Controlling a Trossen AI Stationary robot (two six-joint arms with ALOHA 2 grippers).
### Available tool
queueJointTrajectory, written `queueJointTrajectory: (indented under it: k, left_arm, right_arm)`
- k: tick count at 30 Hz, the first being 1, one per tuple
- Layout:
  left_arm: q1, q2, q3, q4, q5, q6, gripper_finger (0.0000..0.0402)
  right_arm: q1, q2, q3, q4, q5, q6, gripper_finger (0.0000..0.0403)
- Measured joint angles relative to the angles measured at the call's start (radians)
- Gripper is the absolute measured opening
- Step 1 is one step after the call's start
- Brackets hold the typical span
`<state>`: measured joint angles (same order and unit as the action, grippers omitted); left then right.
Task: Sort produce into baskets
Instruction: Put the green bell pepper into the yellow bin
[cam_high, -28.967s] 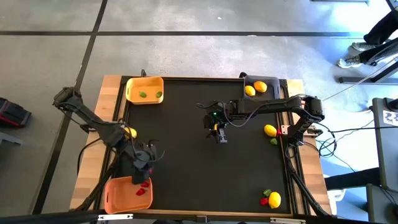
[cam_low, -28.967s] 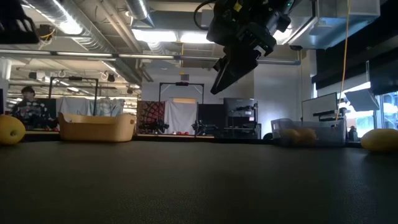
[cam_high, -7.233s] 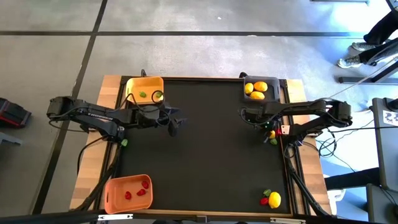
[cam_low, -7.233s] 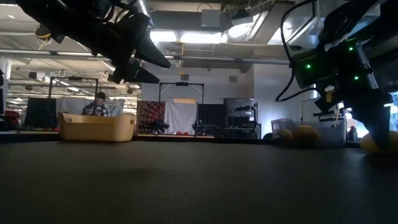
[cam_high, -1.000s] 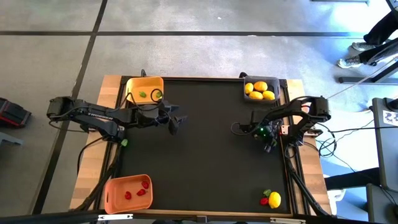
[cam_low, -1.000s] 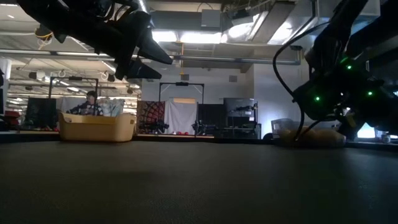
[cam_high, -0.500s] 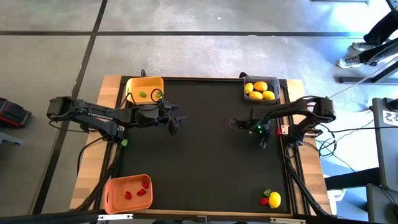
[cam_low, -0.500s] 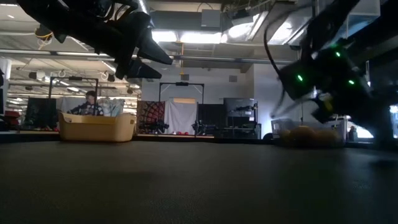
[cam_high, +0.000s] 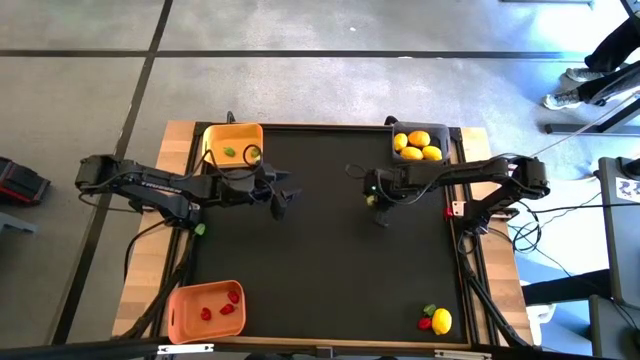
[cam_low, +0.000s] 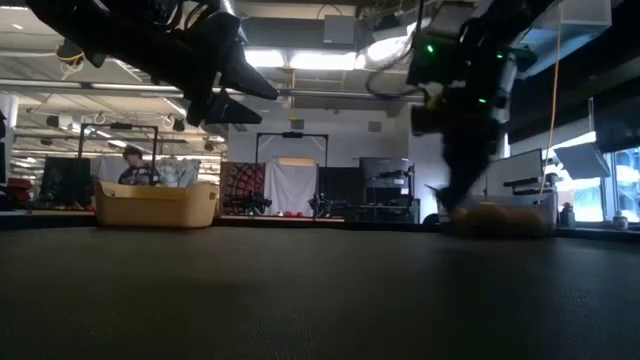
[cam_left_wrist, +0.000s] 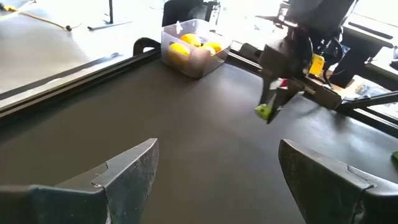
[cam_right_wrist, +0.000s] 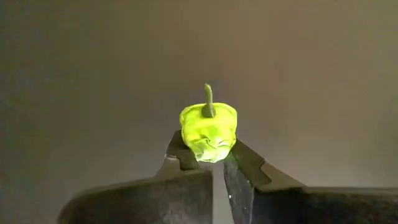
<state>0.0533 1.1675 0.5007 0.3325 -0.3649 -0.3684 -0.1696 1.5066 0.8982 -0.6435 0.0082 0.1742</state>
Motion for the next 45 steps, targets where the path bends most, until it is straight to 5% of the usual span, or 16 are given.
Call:
queueJointTrajectory:
  k: [9, 19, 33, 45]
  left_arm:
    - [-0.007, 0.021, 0.0, 0.029, 0.004, -0.027, 0.0297]
    - [-0.007, 0.16, 0.0, 0.258, 0.079, -0.026, 0.0282]
    - [-0.007, 0.337, 0.03, 0.54, 0.13, 0.023, 0.0281]
    - [-0.016, 0.359, 0.089, 0.538, 0.138, 0.101, 0.0281]
  right_arm:
    - [0.0, 0.002, 0.0, 0.404, -0.001, -0.05, 0.0012]
    - [0.0, 0.002, 0.0, 0.693, -0.083, -0.106, 0.0012]
    - [0.051, 0.013, 0.001, 0.88, -0.101, -0.128, 0.0012]
    - [0.066, 0.019, 0.0, 0.929, -0.105, -0.154, 0.0012]
